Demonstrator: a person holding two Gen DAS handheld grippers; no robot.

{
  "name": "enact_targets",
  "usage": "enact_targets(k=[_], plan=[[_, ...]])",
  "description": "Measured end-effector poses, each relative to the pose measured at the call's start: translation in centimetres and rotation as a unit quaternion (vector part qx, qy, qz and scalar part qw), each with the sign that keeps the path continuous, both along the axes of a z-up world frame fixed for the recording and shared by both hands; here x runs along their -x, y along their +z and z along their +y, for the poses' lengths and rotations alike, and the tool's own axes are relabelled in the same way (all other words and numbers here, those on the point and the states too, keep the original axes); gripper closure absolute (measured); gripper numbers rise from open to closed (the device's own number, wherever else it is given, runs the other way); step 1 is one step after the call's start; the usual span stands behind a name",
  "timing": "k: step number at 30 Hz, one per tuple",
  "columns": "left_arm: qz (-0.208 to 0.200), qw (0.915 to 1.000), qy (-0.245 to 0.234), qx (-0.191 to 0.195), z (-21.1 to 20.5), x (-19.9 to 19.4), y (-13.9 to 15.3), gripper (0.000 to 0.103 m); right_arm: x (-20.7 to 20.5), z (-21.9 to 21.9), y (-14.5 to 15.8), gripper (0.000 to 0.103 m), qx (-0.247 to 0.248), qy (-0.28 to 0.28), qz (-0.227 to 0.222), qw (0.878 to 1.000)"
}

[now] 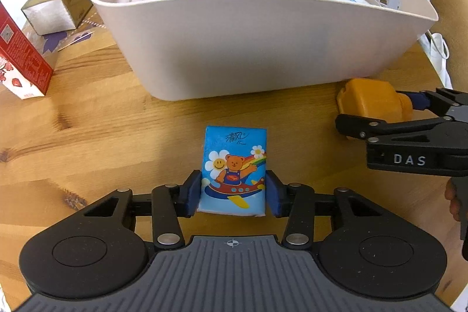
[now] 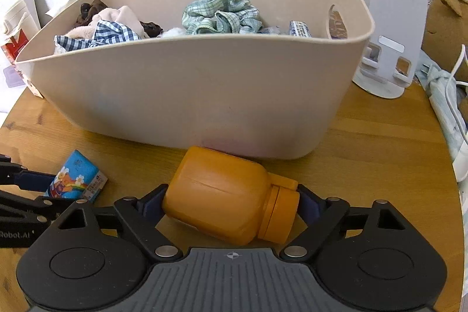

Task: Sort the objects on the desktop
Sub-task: 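Close left tool on the tissue pack while right tool grips the orange bottle, then lift and carry the tissue pack and orange bottle over the basket with both tools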

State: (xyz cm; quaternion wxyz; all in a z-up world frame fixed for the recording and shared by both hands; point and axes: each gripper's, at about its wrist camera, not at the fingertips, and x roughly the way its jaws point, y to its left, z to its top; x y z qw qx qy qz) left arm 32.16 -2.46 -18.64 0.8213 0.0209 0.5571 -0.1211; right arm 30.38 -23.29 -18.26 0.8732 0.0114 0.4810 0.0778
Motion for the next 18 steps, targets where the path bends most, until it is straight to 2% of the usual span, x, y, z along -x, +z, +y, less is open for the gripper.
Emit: enact_targets(k=[8,18], plan=[[-0.004,0.9999,-0.011,-0.002,0.1,1.5,0.6,0.057,2.5,-1.7,0.7,0.015,-0.007,0.015,-0.005,1.0],[-0.045,0.9986,-0.024,0.017,0.8,3.8,4.5,0.058,5.1,-3.6,5.1,0.015,-0.023,0.039,-0.049,0.998]])
